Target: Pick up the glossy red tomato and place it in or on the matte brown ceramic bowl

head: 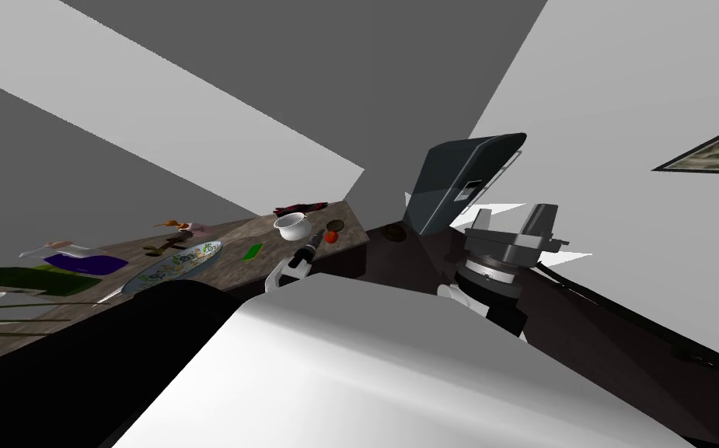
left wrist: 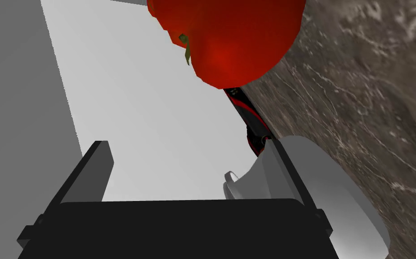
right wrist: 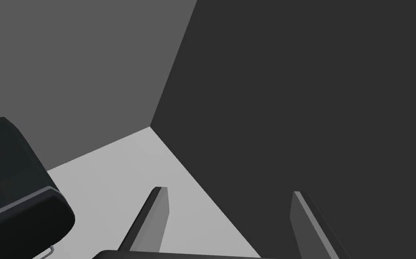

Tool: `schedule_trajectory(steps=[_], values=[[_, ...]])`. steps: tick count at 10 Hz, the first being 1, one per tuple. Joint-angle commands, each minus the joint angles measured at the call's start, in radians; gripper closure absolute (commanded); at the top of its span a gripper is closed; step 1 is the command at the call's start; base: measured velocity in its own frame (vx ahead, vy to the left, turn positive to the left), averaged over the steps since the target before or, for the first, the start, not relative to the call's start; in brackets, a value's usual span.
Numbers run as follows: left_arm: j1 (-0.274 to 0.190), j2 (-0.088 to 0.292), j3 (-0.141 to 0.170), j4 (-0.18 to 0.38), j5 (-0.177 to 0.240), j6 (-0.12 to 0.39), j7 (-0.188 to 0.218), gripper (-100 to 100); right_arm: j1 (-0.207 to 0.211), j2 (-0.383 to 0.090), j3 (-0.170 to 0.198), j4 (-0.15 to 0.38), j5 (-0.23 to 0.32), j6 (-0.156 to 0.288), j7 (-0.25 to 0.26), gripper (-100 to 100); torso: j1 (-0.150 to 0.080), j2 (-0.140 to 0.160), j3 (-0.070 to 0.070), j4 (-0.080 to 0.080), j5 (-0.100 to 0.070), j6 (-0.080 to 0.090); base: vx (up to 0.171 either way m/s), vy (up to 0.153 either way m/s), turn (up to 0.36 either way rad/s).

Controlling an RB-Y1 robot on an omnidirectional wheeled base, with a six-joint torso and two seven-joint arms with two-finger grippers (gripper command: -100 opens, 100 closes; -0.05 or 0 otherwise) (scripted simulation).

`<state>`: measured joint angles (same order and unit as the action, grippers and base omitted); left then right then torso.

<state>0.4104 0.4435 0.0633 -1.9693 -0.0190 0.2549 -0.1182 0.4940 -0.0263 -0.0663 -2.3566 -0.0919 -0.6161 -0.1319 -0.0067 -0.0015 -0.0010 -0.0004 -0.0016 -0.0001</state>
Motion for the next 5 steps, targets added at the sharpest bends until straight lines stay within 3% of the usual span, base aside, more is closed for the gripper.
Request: schedule_trajectory(steps=[1, 5], values=[[-0.004, 0.019, 0.007, 0.018, -0.008, 0.038, -0.012, -100, 0.0, 0.0, 0.0, 0.0, 0.0, 0.0, 0.0, 0, 0.0, 0.0, 0.0, 0.0, 0.0, 0.0, 0.024, -0.096, -0.053], [-0.006, 0.057, 0.016, 0.071, -0.033, 0.119, -0.042, -100, 0.0, 0.0, 0.0, 0.0, 0.0, 0.0, 0.0, 0, 0.001, -0.001, -0.001, 0.0, 0.0, 0.0, 0.041, -0.092, -0.064]])
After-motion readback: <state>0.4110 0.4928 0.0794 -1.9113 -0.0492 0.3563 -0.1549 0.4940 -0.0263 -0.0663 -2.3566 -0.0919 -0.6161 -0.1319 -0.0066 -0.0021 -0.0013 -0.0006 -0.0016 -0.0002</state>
